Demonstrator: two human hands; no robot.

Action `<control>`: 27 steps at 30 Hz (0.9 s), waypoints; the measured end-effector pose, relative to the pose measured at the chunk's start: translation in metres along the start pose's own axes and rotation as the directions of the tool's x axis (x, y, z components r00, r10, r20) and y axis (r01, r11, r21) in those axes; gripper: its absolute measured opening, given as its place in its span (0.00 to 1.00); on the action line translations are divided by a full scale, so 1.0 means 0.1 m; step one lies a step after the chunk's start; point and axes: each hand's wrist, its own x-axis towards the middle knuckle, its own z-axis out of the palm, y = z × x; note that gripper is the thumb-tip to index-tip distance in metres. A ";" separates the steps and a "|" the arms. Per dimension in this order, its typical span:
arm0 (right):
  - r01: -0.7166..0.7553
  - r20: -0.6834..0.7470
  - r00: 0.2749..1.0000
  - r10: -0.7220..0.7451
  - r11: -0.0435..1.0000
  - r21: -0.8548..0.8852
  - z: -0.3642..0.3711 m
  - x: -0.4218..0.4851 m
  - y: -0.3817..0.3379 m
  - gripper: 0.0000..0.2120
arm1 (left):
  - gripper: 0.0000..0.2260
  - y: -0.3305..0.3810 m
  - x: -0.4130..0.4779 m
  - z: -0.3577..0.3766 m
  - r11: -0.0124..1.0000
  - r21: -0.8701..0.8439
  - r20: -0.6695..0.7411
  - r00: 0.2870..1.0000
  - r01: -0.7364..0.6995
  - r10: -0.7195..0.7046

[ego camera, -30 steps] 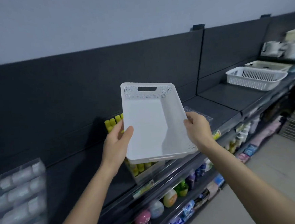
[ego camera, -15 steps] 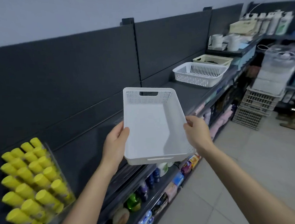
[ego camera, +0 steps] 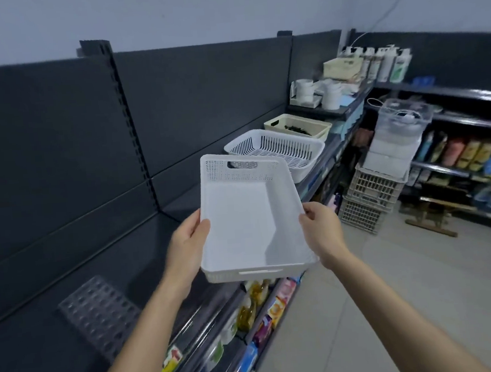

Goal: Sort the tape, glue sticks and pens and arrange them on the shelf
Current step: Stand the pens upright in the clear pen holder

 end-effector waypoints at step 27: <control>0.201 0.187 0.956 -0.225 0.970 0.139 -0.75 4.42 0.56 0.11 | 0.12 0.08 3.14 2.67 0.997 0.072 -0.285 0.958 -0.019 0.038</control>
